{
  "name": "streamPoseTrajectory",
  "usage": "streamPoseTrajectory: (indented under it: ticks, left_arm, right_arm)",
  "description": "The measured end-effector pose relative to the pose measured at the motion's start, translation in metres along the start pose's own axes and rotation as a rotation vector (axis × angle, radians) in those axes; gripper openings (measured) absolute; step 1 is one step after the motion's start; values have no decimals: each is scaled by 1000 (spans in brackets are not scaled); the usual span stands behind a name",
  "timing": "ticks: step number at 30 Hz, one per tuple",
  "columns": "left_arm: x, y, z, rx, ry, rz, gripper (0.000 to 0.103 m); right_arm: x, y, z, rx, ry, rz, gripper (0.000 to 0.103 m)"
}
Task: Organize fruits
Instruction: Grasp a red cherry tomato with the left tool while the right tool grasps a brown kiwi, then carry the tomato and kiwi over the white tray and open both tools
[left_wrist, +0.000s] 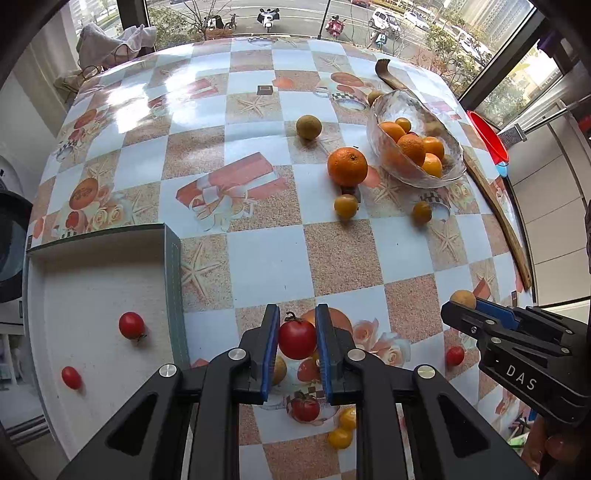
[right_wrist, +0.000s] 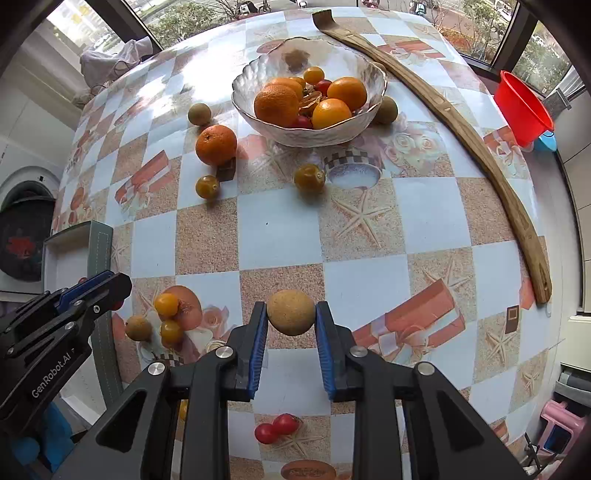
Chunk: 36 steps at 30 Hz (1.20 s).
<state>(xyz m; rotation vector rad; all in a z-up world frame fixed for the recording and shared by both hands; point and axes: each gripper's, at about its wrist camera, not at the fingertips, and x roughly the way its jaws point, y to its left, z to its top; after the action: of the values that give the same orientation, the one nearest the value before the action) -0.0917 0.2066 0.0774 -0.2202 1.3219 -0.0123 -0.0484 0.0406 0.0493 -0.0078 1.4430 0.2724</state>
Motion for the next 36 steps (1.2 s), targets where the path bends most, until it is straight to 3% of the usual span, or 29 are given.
streamPoseTrajectory:
  ticks: [10, 22, 30, 36]
  left_arm:
    - [-24, 48, -28, -99, -16, 16, 21]
    - [-41, 117, -53, -203, -46, 68, 21]
    - [-37, 168, -41, -227, -76, 122, 21]
    - [-21, 191, -20, -217, -86, 151, 21]
  right_arm:
    - [-7, 42, -16, -76, 12, 18, 28]
    - [-5, 127, -12, -205, 25, 60, 28]
    - [16, 196, 6, -264, 37, 120, 28]
    - [45, 225, 27, -246, 59, 137, 28]
